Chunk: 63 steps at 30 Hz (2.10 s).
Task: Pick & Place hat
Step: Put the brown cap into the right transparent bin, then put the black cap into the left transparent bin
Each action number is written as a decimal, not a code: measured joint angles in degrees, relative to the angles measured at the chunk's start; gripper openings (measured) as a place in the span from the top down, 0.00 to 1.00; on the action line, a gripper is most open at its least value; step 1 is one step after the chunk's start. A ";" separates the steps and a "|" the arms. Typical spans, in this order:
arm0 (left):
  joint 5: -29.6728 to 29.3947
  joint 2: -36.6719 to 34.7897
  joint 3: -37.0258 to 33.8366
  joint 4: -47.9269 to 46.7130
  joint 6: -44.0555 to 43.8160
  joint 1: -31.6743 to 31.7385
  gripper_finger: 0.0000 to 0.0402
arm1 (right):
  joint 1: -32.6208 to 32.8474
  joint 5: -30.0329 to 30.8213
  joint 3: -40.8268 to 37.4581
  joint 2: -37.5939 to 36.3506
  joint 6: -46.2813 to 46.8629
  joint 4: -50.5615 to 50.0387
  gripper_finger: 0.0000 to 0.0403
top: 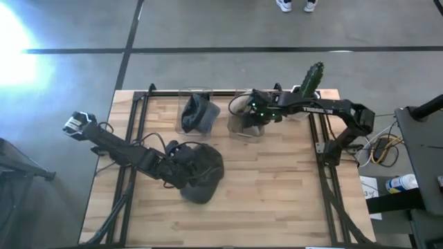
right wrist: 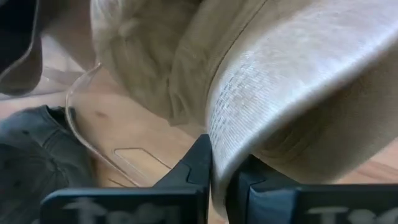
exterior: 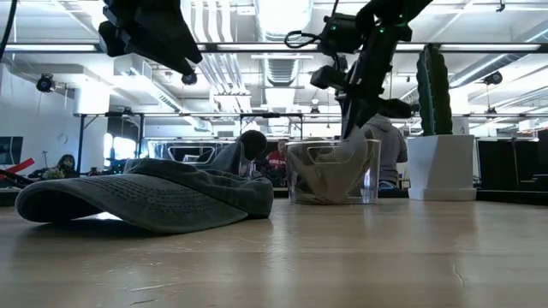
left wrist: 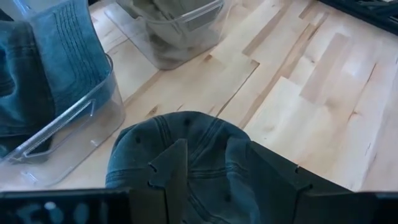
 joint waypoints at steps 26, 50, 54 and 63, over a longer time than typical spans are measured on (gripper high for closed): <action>22.82 -0.06 -14.16 0.91 -21.51 -8.55 0.61 | 11.60 2.58 -0.51 -17.19 -21.98 6.19 0.57; 11.33 8.37 -24.05 31.30 -77.46 -22.25 0.61 | 22.43 -11.23 1.90 16.40 -11.20 35.46 0.63; 9.86 12.63 -23.68 34.70 -77.77 -21.76 0.61 | 22.52 -14.46 3.75 20.20 -9.65 35.64 0.64; -4.60 13.98 -23.70 36.66 -77.38 -21.75 0.61 | 25.53 -28.17 8.60 28.11 -7.89 35.22 0.64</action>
